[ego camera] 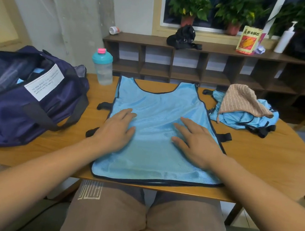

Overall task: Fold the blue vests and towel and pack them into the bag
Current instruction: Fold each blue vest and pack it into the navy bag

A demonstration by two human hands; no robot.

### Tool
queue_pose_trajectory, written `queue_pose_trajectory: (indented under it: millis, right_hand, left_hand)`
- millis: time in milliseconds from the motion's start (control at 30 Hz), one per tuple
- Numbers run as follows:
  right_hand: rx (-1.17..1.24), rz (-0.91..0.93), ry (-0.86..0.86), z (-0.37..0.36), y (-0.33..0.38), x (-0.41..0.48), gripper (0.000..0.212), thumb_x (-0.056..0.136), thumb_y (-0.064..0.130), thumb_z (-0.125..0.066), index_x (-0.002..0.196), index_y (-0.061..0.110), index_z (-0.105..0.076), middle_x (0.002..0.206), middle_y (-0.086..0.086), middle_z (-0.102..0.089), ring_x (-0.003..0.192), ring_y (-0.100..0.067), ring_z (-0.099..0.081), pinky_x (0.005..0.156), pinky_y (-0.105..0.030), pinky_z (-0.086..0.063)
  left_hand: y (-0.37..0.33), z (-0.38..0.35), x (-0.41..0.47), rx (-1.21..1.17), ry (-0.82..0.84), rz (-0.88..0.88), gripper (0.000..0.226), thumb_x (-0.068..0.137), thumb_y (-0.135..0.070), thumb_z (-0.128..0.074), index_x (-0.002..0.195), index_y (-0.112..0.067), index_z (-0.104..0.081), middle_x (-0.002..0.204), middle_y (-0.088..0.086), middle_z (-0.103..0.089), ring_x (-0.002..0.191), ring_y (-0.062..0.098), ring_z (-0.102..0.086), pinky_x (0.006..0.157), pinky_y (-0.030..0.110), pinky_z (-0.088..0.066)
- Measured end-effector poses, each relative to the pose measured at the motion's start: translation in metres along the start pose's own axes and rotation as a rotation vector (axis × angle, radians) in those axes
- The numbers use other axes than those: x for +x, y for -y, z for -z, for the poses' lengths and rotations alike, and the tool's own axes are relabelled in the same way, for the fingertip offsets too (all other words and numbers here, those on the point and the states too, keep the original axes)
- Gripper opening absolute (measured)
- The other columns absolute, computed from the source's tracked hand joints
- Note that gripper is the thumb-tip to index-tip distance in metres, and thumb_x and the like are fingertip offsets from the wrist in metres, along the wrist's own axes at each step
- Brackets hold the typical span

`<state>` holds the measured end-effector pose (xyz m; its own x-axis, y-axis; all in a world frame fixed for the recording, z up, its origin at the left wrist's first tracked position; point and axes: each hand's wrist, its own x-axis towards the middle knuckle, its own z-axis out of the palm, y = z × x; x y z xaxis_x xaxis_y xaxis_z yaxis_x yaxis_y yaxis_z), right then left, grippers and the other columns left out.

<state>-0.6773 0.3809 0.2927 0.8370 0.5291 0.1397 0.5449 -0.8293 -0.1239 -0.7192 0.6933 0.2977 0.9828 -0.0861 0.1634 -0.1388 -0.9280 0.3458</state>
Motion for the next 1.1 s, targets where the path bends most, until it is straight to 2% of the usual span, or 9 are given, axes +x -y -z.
queue_pose_trajectory:
  millis: [67,167,400,533,600,700,767,933,1100]
  right_hand:
    - [0.031,-0.061,0.033,-0.013,-0.001,0.014,0.072,0.106,0.07,-0.025,0.168,0.032,-0.025,0.177,0.002,-0.012,0.163,-0.018,-0.007,0.131,-0.04,-0.01]
    - [0.08,-0.159,0.089,-0.025,-0.005,0.023,0.077,0.104,0.074,-0.02,0.169,0.033,-0.017,0.178,0.005,-0.005,0.164,-0.016,-0.002,0.132,-0.04,-0.005]
    - [0.015,-0.343,0.124,-0.02,-0.016,0.008,0.091,0.102,0.077,-0.012,0.171,0.018,-0.003,0.178,-0.001,0.006,0.164,-0.019,0.006,0.133,-0.042,-0.001]
    - [-0.003,-0.393,0.144,-0.014,-0.016,-0.002,0.097,0.102,0.077,-0.015,0.169,0.008,-0.005,0.178,-0.01,0.002,0.164,-0.024,0.002,0.133,-0.041,-0.006]
    - [-0.011,-0.398,0.171,-0.005,-0.012,-0.001,0.097,0.102,0.076,-0.02,0.168,0.006,-0.01,0.177,-0.012,-0.004,0.164,-0.026,-0.004,0.132,-0.043,-0.013]
    - [-0.004,-0.38,0.135,0.008,-0.008,0.018,0.088,0.105,0.072,-0.026,0.166,0.008,-0.024,0.176,-0.011,-0.015,0.161,-0.027,-0.019,0.128,-0.044,-0.025]
    - [0.017,-0.326,0.097,0.01,-0.005,0.04,0.081,0.107,0.067,-0.028,0.166,0.011,-0.025,0.176,-0.009,-0.017,0.161,-0.026,-0.021,0.128,-0.043,-0.025]
    - [0.062,-0.208,0.096,-0.005,-0.002,0.105,0.077,0.11,0.062,-0.028,0.169,0.014,-0.017,0.177,-0.008,-0.012,0.164,-0.024,-0.009,0.132,-0.039,-0.011]
    - [0.051,-0.247,0.121,-0.03,-0.028,0.118,0.081,0.107,0.069,-0.021,0.17,0.019,-0.015,0.178,-0.003,-0.006,0.164,-0.022,-0.004,0.132,-0.042,-0.005]
  left_hand:
    - [0.001,-0.014,0.014,0.013,0.059,0.034,0.061,0.111,-0.047,-0.042,0.165,-0.023,-0.028,0.176,0.0,-0.017,0.162,0.022,-0.014,0.129,0.045,-0.021]
    - [0.014,-0.026,0.022,0.12,0.122,0.071,0.069,0.108,-0.064,-0.029,0.168,-0.03,-0.02,0.177,-0.004,-0.009,0.163,0.018,-0.005,0.131,0.046,-0.013]
    - [0.043,-0.018,0.009,0.216,0.11,0.106,0.091,0.094,-0.088,-0.012,0.169,-0.036,-0.013,0.177,-0.004,-0.005,0.163,0.016,-0.003,0.132,0.043,-0.012]
    - [0.042,-0.01,0.005,0.237,0.129,0.129,0.092,0.095,-0.087,-0.015,0.169,-0.032,-0.013,0.177,0.001,-0.005,0.164,0.019,-0.004,0.132,0.042,-0.012]
    - [0.038,-0.004,0.008,0.221,0.148,0.148,0.083,0.1,-0.08,-0.022,0.167,-0.032,-0.022,0.176,0.001,-0.014,0.162,0.021,-0.014,0.13,0.044,-0.019]
    - [0.03,0.008,0.029,0.182,0.079,0.186,0.064,0.106,-0.065,-0.036,0.154,-0.025,-0.046,0.163,0.001,-0.039,0.143,0.028,-0.047,0.113,0.046,-0.042]
    - [0.021,0.011,0.048,0.164,0.019,0.165,0.056,0.108,-0.057,-0.041,0.15,-0.021,-0.049,0.159,0.001,-0.042,0.136,0.029,-0.051,0.107,0.045,-0.046]
    - [0.002,-0.01,0.099,0.142,0.08,0.075,0.067,0.109,-0.059,-0.036,0.165,-0.024,-0.029,0.175,0.0,-0.021,0.16,0.022,-0.021,0.127,0.044,-0.023]
    - [0.031,-0.033,0.11,0.14,0.131,0.101,0.072,0.106,-0.068,-0.026,0.169,-0.032,-0.018,0.177,-0.004,-0.006,0.163,0.017,-0.001,0.131,0.043,-0.004]
